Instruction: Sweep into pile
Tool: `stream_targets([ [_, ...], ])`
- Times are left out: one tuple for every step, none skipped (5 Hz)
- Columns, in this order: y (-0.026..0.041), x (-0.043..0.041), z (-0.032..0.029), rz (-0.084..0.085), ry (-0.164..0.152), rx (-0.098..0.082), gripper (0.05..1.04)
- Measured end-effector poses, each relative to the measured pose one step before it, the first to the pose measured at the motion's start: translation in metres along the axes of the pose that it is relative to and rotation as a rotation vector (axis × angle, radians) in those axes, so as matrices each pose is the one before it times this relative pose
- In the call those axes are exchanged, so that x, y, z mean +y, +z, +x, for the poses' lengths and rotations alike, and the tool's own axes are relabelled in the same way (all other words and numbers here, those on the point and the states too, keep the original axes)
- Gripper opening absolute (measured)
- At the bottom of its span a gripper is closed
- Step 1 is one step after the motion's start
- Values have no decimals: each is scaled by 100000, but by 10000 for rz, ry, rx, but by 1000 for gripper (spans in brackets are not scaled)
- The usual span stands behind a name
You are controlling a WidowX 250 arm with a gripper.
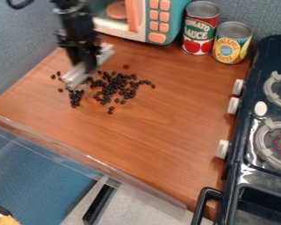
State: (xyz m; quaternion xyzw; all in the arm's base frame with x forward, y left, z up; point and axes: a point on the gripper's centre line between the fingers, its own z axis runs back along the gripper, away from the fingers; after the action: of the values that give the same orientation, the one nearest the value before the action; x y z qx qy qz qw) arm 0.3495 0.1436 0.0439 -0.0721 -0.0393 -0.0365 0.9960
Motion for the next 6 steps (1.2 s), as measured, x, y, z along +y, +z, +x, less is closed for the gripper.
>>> stream_targets([
  [-365,3165,-675,21,66,164,365],
  [-163,2270,-722,-37,-4,149,365],
  [520,1375,-459,-54,55,-57,365],
  [-77,55,-46,-19,-167,20,365],
  [-3,375,187,255,-155,-137,365],
  [-938,309,-670,347,6,120,365],
])
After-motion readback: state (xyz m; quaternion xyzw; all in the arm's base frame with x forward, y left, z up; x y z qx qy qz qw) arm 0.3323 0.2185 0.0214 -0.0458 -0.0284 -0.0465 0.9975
